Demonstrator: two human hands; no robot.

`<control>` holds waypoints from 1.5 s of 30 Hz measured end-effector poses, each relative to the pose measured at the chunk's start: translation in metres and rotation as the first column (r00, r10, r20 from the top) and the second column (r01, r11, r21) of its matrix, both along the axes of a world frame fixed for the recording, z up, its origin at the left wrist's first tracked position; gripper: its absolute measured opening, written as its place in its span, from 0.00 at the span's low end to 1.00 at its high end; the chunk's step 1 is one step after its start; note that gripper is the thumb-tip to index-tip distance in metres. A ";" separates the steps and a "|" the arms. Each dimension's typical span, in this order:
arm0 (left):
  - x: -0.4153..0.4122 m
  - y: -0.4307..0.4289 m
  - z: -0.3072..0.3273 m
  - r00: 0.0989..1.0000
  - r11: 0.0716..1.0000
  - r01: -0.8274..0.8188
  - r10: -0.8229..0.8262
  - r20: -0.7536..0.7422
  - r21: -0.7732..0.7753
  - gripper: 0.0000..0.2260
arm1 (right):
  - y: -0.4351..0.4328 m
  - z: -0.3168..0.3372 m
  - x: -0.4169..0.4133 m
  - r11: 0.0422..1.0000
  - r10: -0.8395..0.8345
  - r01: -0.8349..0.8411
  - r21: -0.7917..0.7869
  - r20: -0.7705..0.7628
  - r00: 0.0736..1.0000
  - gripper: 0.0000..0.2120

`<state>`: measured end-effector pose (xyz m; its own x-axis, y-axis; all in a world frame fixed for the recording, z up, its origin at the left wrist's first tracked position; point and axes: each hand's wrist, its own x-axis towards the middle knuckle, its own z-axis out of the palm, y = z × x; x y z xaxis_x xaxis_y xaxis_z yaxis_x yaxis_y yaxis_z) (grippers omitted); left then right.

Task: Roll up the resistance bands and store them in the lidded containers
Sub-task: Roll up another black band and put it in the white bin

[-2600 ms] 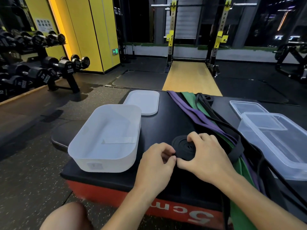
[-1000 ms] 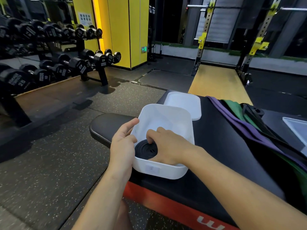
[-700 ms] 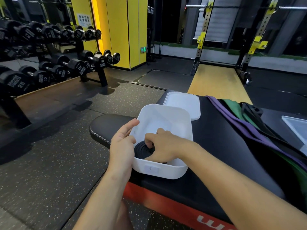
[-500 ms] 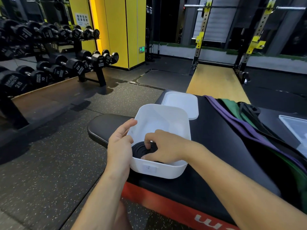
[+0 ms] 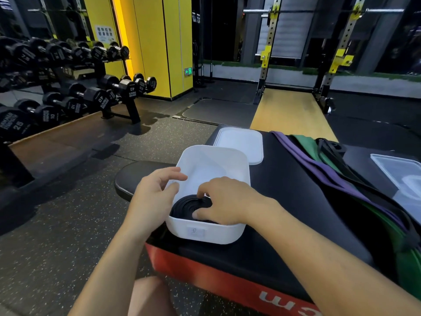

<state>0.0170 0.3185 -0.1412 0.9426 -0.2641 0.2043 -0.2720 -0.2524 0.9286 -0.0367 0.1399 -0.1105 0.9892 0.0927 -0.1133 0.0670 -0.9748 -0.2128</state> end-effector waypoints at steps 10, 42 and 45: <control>-0.018 -0.036 0.031 0.973 0.928 0.073 -0.147 0.180 0.365 0.08 | -0.046 0.020 -0.036 0.979 -0.117 0.075 0.189 0.220 0.968 0.12; -0.116 -0.242 -0.031 0.838 0.788 0.504 -0.545 0.019 0.355 0.13 | -0.238 -0.009 -0.169 0.650 -0.759 0.755 -0.090 -0.016 0.651 0.20; -0.130 -0.261 -0.027 0.775 0.751 0.629 -0.626 -0.089 0.198 0.16 | -0.238 -0.016 -0.171 0.610 -0.790 0.788 0.075 -0.006 0.613 0.19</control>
<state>-0.1125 0.0574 -0.1681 0.5526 -0.8310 0.0630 -0.4226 -0.2143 0.8806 -0.2076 -0.0986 -0.1261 0.6854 -0.7196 -0.1118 -0.7157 -0.6372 -0.2859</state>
